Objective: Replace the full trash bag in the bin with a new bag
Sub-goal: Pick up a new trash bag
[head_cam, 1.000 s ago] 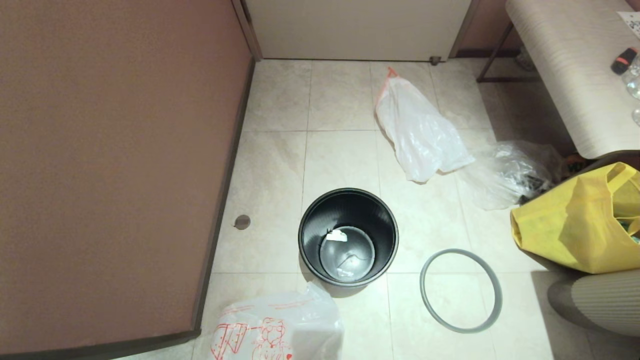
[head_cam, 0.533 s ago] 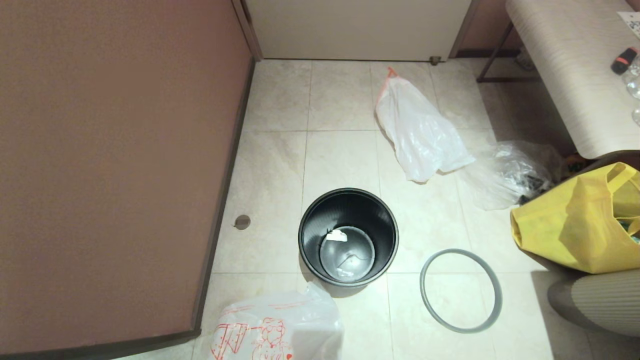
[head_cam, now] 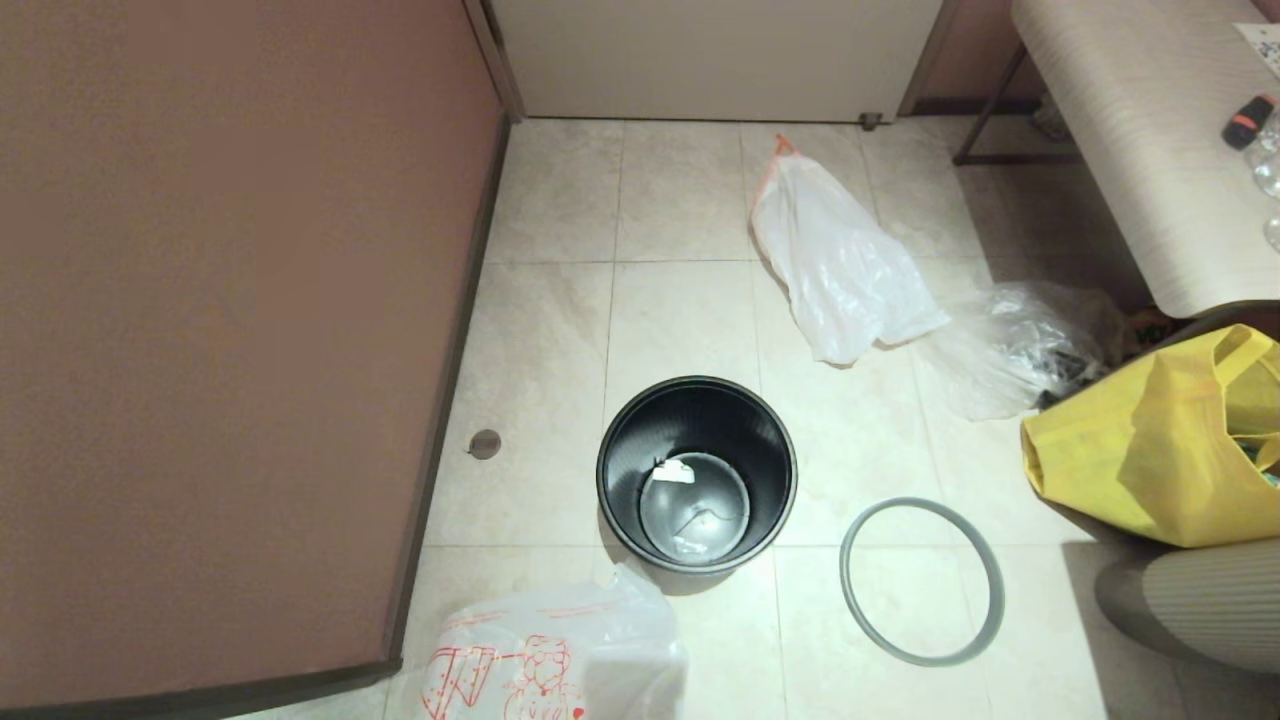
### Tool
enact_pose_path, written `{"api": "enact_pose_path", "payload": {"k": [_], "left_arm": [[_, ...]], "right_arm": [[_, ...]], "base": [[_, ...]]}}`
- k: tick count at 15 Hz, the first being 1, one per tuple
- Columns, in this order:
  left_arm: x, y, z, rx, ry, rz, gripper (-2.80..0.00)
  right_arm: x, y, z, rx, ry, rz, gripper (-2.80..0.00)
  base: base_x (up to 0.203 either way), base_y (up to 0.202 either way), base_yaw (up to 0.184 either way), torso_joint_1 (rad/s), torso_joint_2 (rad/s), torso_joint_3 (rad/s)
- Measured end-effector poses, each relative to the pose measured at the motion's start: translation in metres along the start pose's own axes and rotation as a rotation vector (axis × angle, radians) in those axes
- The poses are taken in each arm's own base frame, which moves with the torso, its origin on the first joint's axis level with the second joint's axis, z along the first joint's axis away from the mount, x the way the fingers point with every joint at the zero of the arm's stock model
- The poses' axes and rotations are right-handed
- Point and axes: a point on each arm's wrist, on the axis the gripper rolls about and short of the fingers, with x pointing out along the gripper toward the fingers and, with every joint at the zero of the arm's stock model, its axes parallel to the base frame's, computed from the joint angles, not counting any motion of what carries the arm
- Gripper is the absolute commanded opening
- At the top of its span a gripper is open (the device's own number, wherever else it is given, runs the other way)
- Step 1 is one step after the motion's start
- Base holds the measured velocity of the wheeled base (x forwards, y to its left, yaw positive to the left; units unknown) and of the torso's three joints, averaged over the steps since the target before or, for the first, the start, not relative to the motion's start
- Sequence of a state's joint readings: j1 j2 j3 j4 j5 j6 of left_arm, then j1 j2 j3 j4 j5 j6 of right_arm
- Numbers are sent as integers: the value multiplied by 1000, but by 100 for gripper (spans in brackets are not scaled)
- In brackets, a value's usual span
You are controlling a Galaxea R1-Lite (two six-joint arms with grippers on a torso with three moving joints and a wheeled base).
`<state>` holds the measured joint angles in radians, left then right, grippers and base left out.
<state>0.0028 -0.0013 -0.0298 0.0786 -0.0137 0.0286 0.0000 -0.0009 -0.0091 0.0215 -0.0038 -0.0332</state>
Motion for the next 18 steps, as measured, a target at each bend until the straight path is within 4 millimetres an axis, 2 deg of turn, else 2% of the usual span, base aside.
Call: {"api": "enact_pose_path", "payload": {"k": [5, 8, 11, 13, 15, 17, 18], "left_arm": [[-1, 0, 6, 40, -9, -15, -280], [-4, 0, 39, 61, -44, -66, -280], [7, -1, 70, 132, 2, -138, -280], [23, -1, 92, 185, 44, -185, -280], [50, -1, 112, 221, 99, -213, -280], [90, 0, 120, 272, 212, -233, -280], [110, -1, 118, 291, 283, -251, -280]], "right_arm": [[0, 0, 0, 0, 0, 0, -280], [0, 0, 0, 0, 0, 0, -280], [0, 0, 0, 0, 0, 0, -280], [0, 0, 0, 0, 0, 0, -280], [0, 0, 0, 0, 0, 0, -280], [0, 0, 0, 0, 1, 0, -280], [0, 0, 0, 0, 1, 0, -280]], "base": [[0, 0, 0, 0, 0, 0], [0, 0, 0, 0, 0, 0], [0, 0, 0, 0, 0, 0], [0, 0, 0, 0, 0, 0], [0, 0, 0, 0, 0, 0], [0, 0, 0, 0, 0, 0], [0, 0, 0, 0, 0, 0]]}}
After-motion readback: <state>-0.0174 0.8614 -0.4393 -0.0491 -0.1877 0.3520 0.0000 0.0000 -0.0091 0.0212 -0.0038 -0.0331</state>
